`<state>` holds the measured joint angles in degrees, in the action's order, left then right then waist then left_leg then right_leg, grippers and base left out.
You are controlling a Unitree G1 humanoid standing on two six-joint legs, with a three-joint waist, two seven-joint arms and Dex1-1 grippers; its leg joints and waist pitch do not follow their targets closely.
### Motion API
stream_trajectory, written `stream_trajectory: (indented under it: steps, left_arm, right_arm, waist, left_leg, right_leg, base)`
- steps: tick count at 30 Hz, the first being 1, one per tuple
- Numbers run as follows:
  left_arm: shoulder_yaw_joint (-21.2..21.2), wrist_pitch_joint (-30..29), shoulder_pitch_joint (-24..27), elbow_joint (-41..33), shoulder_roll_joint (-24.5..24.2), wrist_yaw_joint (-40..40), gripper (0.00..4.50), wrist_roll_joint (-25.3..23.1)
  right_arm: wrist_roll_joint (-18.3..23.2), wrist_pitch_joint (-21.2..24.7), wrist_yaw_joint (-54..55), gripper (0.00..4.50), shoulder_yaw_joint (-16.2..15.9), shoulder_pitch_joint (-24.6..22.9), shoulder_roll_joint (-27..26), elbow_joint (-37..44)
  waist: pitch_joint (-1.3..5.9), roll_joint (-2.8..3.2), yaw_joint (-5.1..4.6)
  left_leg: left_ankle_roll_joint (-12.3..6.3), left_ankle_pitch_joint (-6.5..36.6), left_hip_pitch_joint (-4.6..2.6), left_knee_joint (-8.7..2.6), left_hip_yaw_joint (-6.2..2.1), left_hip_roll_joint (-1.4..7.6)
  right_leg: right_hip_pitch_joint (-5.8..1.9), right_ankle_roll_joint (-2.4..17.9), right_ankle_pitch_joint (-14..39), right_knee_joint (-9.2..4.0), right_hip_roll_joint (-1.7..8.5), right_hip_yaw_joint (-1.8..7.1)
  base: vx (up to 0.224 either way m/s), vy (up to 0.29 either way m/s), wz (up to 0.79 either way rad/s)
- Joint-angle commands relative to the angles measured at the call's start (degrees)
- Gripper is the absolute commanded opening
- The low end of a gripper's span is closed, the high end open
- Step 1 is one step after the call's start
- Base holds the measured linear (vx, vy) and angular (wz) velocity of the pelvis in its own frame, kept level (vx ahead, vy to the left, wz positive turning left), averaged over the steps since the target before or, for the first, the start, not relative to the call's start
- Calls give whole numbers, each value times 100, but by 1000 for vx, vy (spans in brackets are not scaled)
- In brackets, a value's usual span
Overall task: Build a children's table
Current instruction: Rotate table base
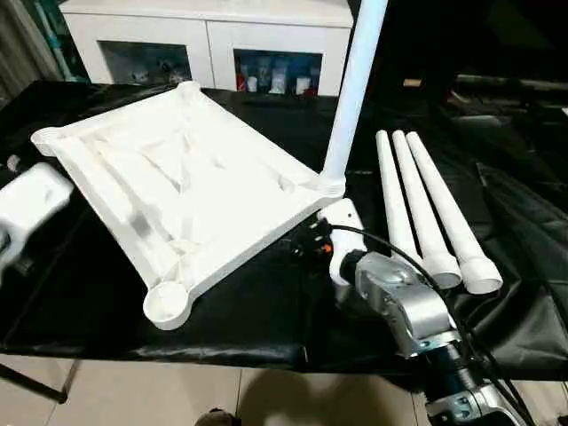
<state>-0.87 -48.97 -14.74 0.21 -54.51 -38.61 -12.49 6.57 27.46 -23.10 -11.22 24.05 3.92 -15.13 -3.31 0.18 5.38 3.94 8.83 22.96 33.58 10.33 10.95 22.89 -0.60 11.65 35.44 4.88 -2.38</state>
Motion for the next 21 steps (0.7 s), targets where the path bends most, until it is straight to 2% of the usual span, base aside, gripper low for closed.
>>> stream_trajectory:
  steps: [1,5,9,12,13,17,18,19,21]
  left_arm:
    - [-59,-169,94,-329,266,-257,85,331]
    - [-248,-296,305,-610,599,-571,85,732]
    - [-389,-430,395,-856,801,-780,85,1088]
    - [-448,-525,447,-985,893,-896,85,1194]
    - [-494,-535,456,-1039,1045,-918,85,1257]
    - [-524,-419,398,-1018,1340,-839,85,1350]
    - [-494,-287,266,-874,1627,-653,85,1397]
    - [-497,-205,172,-772,1798,-518,85,1417]
    - [-516,-90,34,-617,2053,-328,85,1432]
  right_arm:
    - [-62,58,-64,376,-66,50,3,-115]
    - [-114,-70,-82,376,-159,112,-25,-358]
    - [-140,-146,-82,376,-169,220,-92,-511]
    - [-132,-158,-81,376,-148,237,-119,-501]
    - [-131,-196,-68,376,-123,245,-128,-487]
    - [-149,-266,51,376,-42,263,-142,-432]
    - [-109,-158,154,376,68,275,-138,-311]
    - [-105,16,266,376,137,290,-126,-216]
    - [-140,283,454,376,221,308,-94,-64]
  waist:
    - [377,153,-28]
    - [402,119,-42]
    - [398,124,-57]
    - [388,126,-57]
    - [391,150,-52]
    - [395,159,-38]
    - [385,156,-51]
    - [396,142,-36]
    - [385,150,-27]
  left_leg:
    - [422,1746,-239,-484,-87,177]
    - [373,1609,-199,-458,-84,150]
    - [326,1602,-189,-454,-93,145]
    - [318,1680,-195,-453,-100,150]
    - [337,1712,-215,-448,-97,151]
    - [389,1809,-230,-450,-104,153]
    - [404,1852,-218,-462,-109,149]
    - [401,1875,-252,-444,-97,152]
    - [398,1821,-248,-452,-97,145]
  right_leg:
    - [-117,1072,581,-332,249,206]
    - [-158,1120,352,-305,240,196]
    - [-173,1127,408,-315,235,203]
    - [-169,1111,587,-334,228,210]
    - [-148,1105,598,-338,215,213]
    - [-143,1089,608,-338,202,209]
    - [-149,1081,637,-339,193,208]
    - [-133,1071,642,-353,193,218]
    - [-140,1038,648,-351,176,224]
  base:
    - [0,0,0]
    - [0,0,0]
    - [0,0,0]
    - [0,0,0]
    - [0,0,0]
    - [0,0,0]
    - [0,0,0]
    - [0,0,0]
    - [0,0,0]
